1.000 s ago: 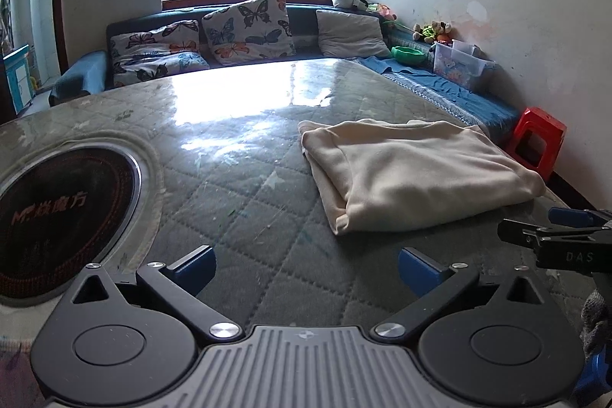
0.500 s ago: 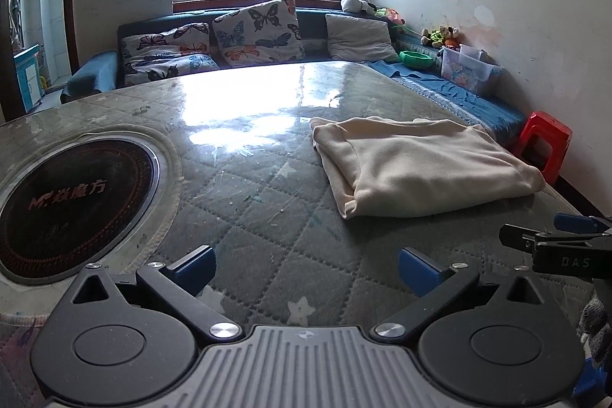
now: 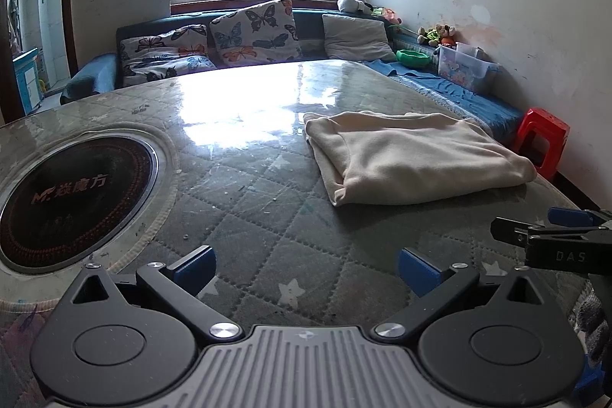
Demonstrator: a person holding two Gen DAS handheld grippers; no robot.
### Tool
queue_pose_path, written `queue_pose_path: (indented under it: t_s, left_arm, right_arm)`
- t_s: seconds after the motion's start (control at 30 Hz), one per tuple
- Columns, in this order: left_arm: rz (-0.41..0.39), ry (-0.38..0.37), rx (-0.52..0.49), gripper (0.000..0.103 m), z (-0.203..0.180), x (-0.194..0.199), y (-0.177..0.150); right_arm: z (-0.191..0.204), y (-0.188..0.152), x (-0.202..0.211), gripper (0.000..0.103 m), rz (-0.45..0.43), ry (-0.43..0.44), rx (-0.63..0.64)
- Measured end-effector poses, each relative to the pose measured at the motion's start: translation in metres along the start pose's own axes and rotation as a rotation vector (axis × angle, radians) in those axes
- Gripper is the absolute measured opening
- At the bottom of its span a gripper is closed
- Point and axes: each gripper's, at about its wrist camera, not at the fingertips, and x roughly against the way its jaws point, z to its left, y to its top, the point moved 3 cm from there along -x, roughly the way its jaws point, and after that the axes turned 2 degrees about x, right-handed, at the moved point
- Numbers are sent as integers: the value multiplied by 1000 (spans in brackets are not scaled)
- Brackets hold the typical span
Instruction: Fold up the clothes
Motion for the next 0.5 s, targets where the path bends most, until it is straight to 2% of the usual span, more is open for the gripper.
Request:
queue_pose_path:
  t_s: [0.5]
  left_arm:
    - [-19,0,-32,103,-9,5,-3]
  right_arm:
    - [2,-3,5,103,-13,-3,0]
